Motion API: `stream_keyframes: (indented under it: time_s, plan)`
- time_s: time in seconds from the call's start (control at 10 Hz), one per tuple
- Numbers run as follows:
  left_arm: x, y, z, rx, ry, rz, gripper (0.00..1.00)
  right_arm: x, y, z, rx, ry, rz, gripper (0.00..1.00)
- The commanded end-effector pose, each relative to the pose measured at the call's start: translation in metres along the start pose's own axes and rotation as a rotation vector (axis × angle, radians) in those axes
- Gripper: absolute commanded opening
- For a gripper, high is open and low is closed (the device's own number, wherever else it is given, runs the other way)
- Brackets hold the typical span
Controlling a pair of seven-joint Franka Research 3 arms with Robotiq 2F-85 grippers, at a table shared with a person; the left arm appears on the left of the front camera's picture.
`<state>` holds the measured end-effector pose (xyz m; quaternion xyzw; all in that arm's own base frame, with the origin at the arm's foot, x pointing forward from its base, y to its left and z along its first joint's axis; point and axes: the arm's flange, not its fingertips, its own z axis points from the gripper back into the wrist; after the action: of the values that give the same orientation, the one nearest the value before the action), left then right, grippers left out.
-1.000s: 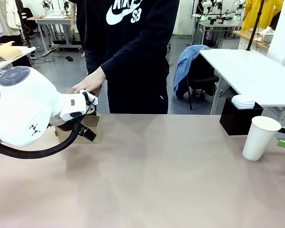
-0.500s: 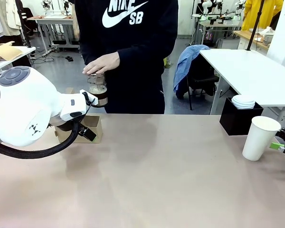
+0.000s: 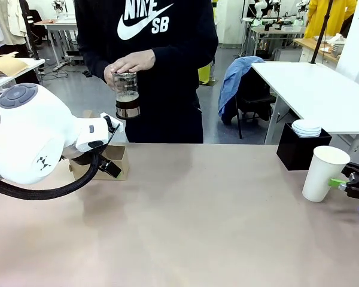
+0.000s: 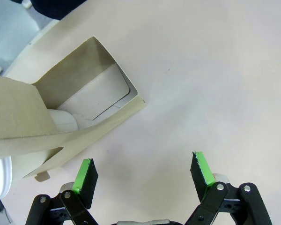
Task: Pour a drink into a cup and package it in a carrier.
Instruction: Pick up the 600 ml Paper Cup and place it in the middle top area of the table.
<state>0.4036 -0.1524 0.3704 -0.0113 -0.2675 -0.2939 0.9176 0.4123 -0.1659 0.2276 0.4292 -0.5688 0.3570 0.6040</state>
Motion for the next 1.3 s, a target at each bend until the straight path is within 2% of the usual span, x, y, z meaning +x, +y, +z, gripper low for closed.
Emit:
stream_keyframes:
  time_s: [0.0, 0.5, 0.6, 0.7, 0.8, 1.1, 1.2]
  plan:
    - [0.000, 0.000, 0.000, -0.001, 0.000, 0.001, 1.00, -0.003, -0.012, -0.013, -0.015, -0.001, 0.022, 1.00]
    - [0.000, 0.000, 0.000, -0.001, 0.000, 0.001, 1.00, -0.007, -0.020, -0.036, 0.014, -0.008, 0.041, 1.00]
    - [0.000, 0.000, 0.000, -0.001, 0.000, 0.001, 1.00, -0.007, -0.019, -0.035, 0.015, -0.015, 0.037, 0.80]
    - [0.000, 0.000, 0.000, -0.001, 0.000, 0.001, 1.00, -0.005, -0.018, -0.027, 0.115, -0.008, -0.046, 0.80]
    - [0.000, 0.000, 0.000, -0.001, 0.000, 0.001, 1.00, -0.005, -0.015, -0.031, 0.034, -0.009, 0.006, 0.80]
    - [0.000, 0.000, 0.000, -0.001, 0.000, 0.001, 1.00, -0.006, -0.014, -0.031, 0.056, -0.009, -0.005, 0.80]
    - [0.000, 0.000, 0.000, -0.001, 0.000, 0.001, 1.00, 0.011, 0.001, -0.039, -0.006, -0.030, 0.041, 0.80]
